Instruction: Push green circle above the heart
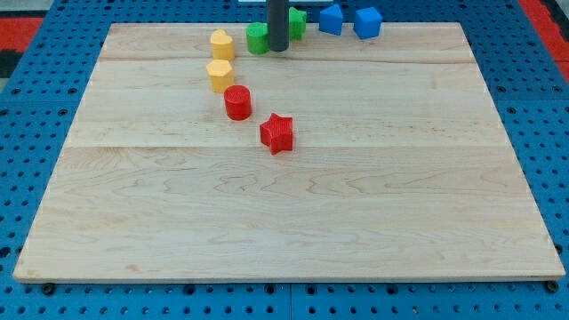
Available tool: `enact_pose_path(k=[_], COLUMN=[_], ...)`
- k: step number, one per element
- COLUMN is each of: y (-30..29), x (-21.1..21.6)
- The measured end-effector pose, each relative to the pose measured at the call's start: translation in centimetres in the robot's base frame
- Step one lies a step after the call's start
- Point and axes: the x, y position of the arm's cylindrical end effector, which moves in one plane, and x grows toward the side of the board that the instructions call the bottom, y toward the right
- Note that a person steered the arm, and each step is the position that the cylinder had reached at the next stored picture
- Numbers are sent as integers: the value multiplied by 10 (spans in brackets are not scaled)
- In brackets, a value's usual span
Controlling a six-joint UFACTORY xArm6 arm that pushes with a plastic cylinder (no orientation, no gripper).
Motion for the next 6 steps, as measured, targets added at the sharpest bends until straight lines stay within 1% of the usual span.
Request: enact_pose_path(k=[1, 2, 3, 4, 5, 6], y=[-18, -53, -69, -75, -72, -50], x=[0, -5, -17, -28, -20, 5])
